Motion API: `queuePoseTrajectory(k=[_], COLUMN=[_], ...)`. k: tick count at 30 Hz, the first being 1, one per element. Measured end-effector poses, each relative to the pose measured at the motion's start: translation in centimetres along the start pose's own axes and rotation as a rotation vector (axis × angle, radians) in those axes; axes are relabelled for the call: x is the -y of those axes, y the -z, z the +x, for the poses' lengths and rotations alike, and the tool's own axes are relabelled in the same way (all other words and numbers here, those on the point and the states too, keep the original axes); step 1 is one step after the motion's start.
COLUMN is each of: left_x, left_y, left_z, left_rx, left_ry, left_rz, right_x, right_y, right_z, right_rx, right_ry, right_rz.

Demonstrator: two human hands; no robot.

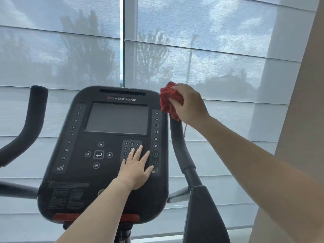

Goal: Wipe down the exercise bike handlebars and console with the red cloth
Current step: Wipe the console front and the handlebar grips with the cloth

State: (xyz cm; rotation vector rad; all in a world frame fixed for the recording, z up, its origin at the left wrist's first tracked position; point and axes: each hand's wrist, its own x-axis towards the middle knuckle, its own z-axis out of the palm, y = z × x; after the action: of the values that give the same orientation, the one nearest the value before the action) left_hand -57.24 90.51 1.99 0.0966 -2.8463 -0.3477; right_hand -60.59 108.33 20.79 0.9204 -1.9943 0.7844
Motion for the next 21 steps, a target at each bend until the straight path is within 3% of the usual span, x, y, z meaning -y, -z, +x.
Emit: queuePoseTrajectory(k=[4, 11, 21], left_x=[0.1, 0.2, 0.2], left_y=[0.0, 0.0, 0.4], left_z=[0.2, 0.1, 0.0], left_rx=[-0.001, 0.006, 0.012], left_ry=[-0.002, -0.006, -0.011], left_rz=[-0.002, 0.004, -0.010], right_x=[-1.1, -1.7, -2.7], right_y=[-2.3, -2.8, -2.0], right_z=[1.3, 0.6, -0.9], right_rx=[0.216, 0.182, 0.263], right_ry=[0.056, 0.180, 0.376], right_rz=[-0.221, -0.303, -0.430])
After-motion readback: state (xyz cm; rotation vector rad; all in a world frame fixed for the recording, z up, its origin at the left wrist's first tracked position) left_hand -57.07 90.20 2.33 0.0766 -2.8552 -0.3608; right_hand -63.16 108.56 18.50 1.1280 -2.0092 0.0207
